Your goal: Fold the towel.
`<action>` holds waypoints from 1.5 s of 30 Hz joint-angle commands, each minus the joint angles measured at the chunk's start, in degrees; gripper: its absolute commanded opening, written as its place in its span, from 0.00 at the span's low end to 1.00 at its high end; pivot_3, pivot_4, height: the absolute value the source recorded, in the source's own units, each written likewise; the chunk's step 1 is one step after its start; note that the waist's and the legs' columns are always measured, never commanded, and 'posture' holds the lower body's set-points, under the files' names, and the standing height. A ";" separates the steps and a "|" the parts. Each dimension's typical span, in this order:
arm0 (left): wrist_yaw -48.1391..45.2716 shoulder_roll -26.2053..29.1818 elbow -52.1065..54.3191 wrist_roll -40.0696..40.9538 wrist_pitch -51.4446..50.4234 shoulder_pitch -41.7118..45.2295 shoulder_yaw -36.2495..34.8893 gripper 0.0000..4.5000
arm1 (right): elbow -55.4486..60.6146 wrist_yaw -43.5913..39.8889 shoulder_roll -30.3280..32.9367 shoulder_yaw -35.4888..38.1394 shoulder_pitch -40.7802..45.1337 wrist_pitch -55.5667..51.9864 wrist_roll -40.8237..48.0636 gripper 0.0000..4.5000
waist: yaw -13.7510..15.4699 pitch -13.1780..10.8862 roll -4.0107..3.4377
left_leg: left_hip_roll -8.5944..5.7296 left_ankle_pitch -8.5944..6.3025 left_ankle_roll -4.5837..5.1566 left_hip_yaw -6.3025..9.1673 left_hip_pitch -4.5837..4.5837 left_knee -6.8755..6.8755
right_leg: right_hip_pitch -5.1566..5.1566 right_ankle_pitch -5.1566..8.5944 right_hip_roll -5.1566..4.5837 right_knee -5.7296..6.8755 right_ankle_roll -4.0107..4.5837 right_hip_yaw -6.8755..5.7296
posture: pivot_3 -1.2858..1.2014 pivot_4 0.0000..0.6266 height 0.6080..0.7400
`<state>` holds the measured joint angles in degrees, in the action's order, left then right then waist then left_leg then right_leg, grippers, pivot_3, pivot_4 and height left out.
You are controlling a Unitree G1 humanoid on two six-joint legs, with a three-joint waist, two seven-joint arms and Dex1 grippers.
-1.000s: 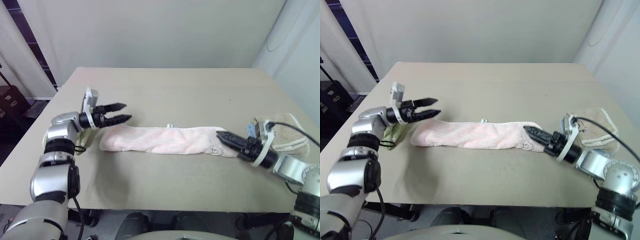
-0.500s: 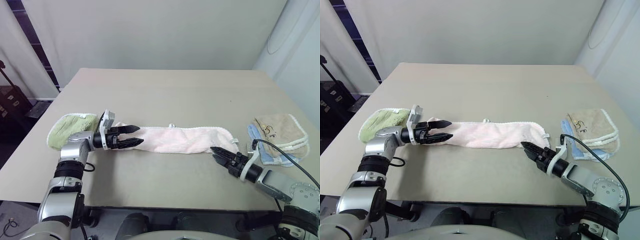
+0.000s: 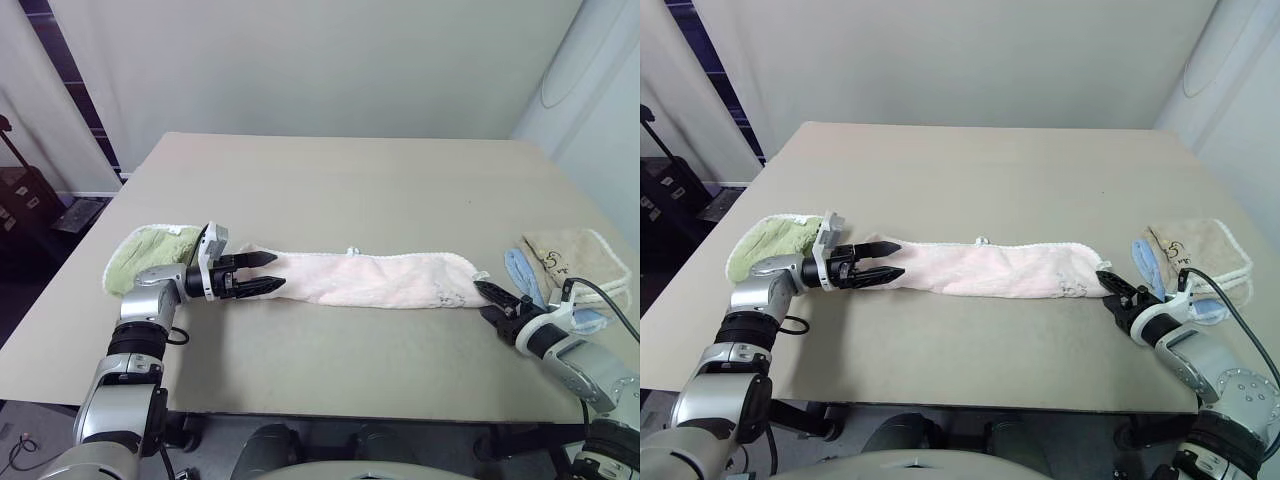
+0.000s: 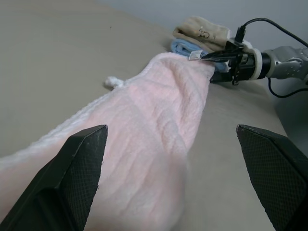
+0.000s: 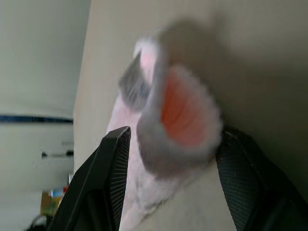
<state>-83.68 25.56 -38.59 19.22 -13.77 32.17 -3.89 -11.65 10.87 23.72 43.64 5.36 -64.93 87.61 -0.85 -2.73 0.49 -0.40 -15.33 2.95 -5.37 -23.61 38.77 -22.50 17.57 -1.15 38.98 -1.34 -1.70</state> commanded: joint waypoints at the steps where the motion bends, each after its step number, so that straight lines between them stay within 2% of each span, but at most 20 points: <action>1: -0.33 0.57 -0.87 0.20 2.20 2.35 -0.23 1.00 | 2.16 0.11 1.39 -0.17 -0.83 0.85 0.81 0.61 | 0.03 0.00 0.00 | 0.00 0.02 0.04 -0.01 -0.01 -0.07 | -0.05 0.00 0.00 0.00 0.00 0.00 | 0.52 0.00 1.00; 6: -0.32 0.22 -3.39 0.01 3.90 3.59 0.11 1.00 | 4.11 -0.49 0.15 -3.12 -0.64 1.35 1.36 0.61 | -0.08 0.01 -0.02 | 0.00 0.12 0.12 -0.18 0.08 -0.53 | -0.20 0.00 -0.08 0.00 0.00 0.00 | 0.52 0.00 1.00; 7: -0.32 0.19 -3.73 0.08 4.06 3.77 0.08 1.00 | 4.15 -0.40 0.05 -3.37 -0.60 1.69 1.36 0.53 | -0.18 0.02 -0.03 | 0.00 0.13 0.12 -0.22 0.09 -0.59 | -0.23 0.00 -0.10 0.01 0.00 0.00 | 0.52 0.00 1.00; 8: -0.37 0.21 -4.06 0.16 4.18 3.98 0.03 1.00 | 4.13 -0.42 0.04 -3.59 -0.58 2.01 1.42 0.49 | -0.20 0.02 -0.06 | 0.01 0.14 0.12 -0.24 0.09 -0.63 | -0.26 -0.01 -0.10 0.02 -0.03 0.00 | 0.52 0.00 1.00; 13: 1.43 1.25 -7.54 -0.49 5.92 5.34 -0.86 1.00 | 3.93 -0.97 0.68 -3.25 -0.27 4.32 1.26 0.09 | -0.16 0.08 -0.08 | 0.01 0.15 0.11 -0.27 0.09 -0.67 | -0.27 -0.09 -0.10 0.01 -0.27 0.00 | 0.52 0.00 1.00; 14: 2.37 1.52 -8.64 -0.72 5.90 5.70 -1.07 1.00 | 3.93 -1.13 0.81 -2.84 -0.18 5.01 1.33 0.02 | -0.17 0.09 -0.05 | 0.01 0.15 0.12 -0.30 0.09 -0.66 | -0.25 -0.09 -0.12 0.00 -0.27 0.00 | 0.52 0.00 1.00; 15: 2.87 1.77 -9.60 -0.83 5.85 5.98 -1.23 1.00 | 3.95 -1.37 0.98 -2.55 -0.15 5.64 1.32 0.00 | -0.16 0.09 -0.05 | 0.01 0.16 0.14 -0.37 0.09 -0.66 | -0.24 -0.09 -0.18 -0.01 -0.28 0.00 | 0.52 0.00 1.00; 24: 11.08 3.87 -19.44 -4.63 8.88 8.17 -1.37 1.00 | 6.32 -4.07 3.47 -1.46 -1.66 8.07 2.65 0.00 | 0.24 0.07 -0.10 | 0.01 0.20 0.20 -0.57 0.06 -0.71 | -0.31 -0.07 -0.34 -0.01 -0.29 -0.01 | 0.52 0.00 1.00; 29: 10.15 2.86 -20.75 -3.34 9.63 9.87 -2.52 1.00 | 7.10 -4.99 5.51 -0.31 -2.61 8.23 3.63 0.00 | 0.12 0.06 -0.11 | 0.01 0.20 0.20 -0.60 0.04 -0.74 | -0.35 -0.06 -0.35 -0.01 -0.30 -0.01 | 0.52 0.00 1.00; 33: 4.65 2.35 -17.87 -1.31 7.01 10.92 -3.27 1.00 | 9.33 -6.81 6.91 -0.54 -3.87 7.09 5.22 0.00 | 0.09 0.06 -0.11 | 0.01 0.19 0.20 -0.60 0.02 -0.77 | -0.38 -0.06 -0.35 -0.01 -0.30 -0.01 | 0.52 0.00 1.00; 39: -1.15 4.64 -11.74 0.81 0.97 10.17 -3.54 1.00 | 9.71 -7.89 9.33 -2.07 -3.28 6.11 5.78 0.00 | -0.21 0.04 -0.13 | 0.01 0.20 0.20 -0.60 0.01 -0.78 | -0.40 0.05 -0.36 -0.02 -0.12 0.00 | 0.52 0.00 1.00; 45: 0.00 5.34 -5.15 2.71 -2.41 8.44 -4.37 1.00 | 13.33 -11.01 15.39 -6.23 -2.19 2.04 4.31 0.00 | -0.05 0.02 -0.20 | 0.01 0.20 0.21 -0.61 0.01 -0.78 | -0.39 0.05 -0.36 -0.02 -0.11 0.00 | 0.52 0.00 1.00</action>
<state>-84.20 30.51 -46.08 20.74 -15.79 40.68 -7.44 -2.38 1.73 37.27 38.31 1.59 -61.96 91.30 -0.91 -2.71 0.29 -0.39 -15.13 3.16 -5.98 -23.59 37.99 -22.89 17.62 -1.51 38.96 -1.45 -1.70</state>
